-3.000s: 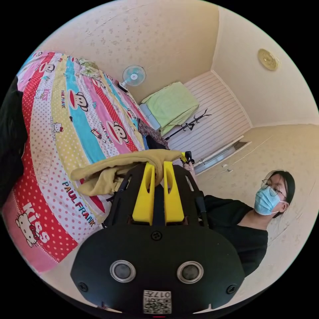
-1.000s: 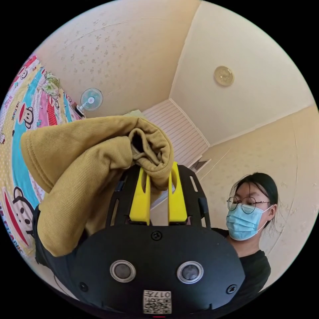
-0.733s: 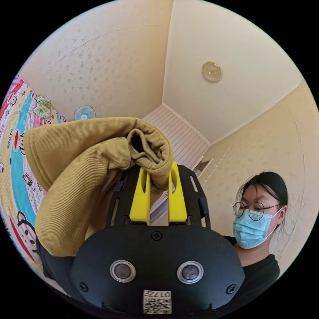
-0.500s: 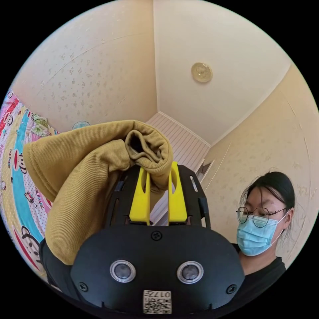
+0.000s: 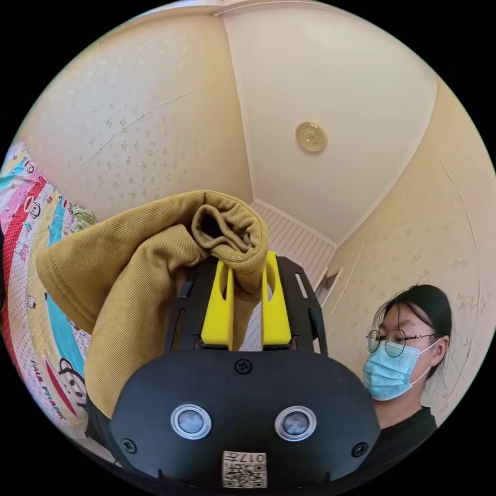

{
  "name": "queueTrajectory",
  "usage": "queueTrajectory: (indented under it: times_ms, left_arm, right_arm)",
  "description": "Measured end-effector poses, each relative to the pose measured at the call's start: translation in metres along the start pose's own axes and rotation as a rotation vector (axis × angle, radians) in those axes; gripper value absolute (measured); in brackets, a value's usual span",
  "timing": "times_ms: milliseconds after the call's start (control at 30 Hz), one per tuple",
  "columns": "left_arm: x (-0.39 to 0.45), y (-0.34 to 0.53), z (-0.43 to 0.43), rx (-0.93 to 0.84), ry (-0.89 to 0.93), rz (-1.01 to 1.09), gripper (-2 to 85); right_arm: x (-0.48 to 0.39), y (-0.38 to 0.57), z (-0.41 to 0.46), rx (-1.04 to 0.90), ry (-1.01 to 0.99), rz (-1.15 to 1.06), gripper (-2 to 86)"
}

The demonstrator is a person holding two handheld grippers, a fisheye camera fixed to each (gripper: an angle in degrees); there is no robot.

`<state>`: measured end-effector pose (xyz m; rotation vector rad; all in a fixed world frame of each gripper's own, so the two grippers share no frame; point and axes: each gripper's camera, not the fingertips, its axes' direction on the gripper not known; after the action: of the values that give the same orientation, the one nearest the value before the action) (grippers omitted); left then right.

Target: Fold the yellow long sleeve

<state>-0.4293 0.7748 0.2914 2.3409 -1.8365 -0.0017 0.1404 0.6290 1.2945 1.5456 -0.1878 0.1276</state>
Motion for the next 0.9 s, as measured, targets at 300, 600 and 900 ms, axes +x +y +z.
queueTrajectory:
  times_ms: [300, 600, 900]
  left_arm:
    - [-0.171, -0.082, 0.006, -0.029, -0.121, -0.328, 7.9]
    - [-0.258, -0.109, 0.041, -0.216, -0.195, -0.324, 8.2]
    - [-0.394, 0.06, -0.011, -0.342, -0.345, -0.816, 13.4]
  right_arm:
    - [0.066, -0.129, 0.129, -0.044, -0.094, 0.105, 4.5]
    - [0.089, -0.158, 0.192, -0.021, -0.026, 0.126, 5.5]
    - [0.115, 0.046, 0.329, -0.509, -0.065, 0.367, 6.4]
